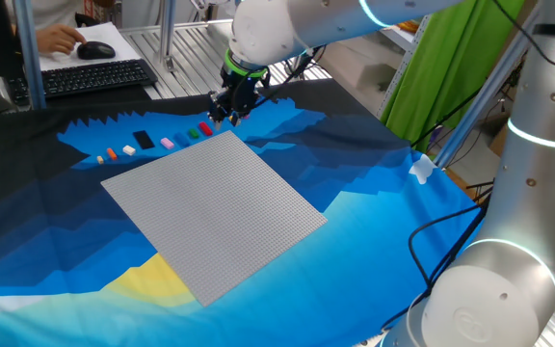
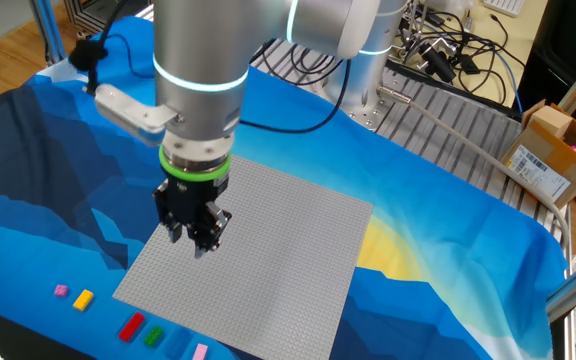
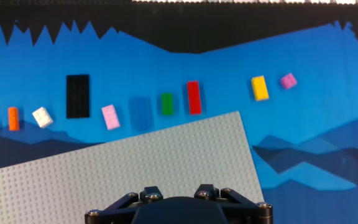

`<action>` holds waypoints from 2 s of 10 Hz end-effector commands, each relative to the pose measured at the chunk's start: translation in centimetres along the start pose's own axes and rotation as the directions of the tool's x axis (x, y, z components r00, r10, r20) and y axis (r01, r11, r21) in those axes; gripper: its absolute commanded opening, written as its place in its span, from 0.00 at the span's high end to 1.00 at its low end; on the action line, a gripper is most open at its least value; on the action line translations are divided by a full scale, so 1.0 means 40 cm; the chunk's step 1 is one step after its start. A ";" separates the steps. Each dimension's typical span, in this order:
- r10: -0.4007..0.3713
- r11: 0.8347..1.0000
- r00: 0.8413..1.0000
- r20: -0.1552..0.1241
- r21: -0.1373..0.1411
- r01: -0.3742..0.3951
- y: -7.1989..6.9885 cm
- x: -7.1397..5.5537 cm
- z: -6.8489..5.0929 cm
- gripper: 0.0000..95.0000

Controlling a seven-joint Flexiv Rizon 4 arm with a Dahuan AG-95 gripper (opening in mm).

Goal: Stack small Lego blocks randomly, one at a time

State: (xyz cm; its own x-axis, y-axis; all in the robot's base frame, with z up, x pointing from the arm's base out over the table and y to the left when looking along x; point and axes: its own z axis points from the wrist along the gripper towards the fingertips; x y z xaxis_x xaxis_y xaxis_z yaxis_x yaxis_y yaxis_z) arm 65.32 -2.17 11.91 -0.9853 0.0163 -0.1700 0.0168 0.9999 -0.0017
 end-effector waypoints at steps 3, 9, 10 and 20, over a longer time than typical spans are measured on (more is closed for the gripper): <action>-0.025 1.000 0.999 -0.020 0.009 0.025 0.000 0.006 -0.005 0.60; -0.048 0.999 0.997 -0.067 0.019 0.050 -0.020 -0.082 0.033 0.60; -0.049 0.999 0.997 -0.067 0.019 0.050 -0.024 -0.094 0.044 0.60; -0.072 0.997 0.994 -0.076 0.007 0.073 -0.070 -0.187 0.140 0.60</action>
State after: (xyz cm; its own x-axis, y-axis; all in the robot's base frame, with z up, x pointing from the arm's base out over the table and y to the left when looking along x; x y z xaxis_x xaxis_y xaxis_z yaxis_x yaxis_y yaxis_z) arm 73.15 -5.19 7.67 -0.9935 -0.0559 -0.0992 -0.0537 0.9982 -0.0250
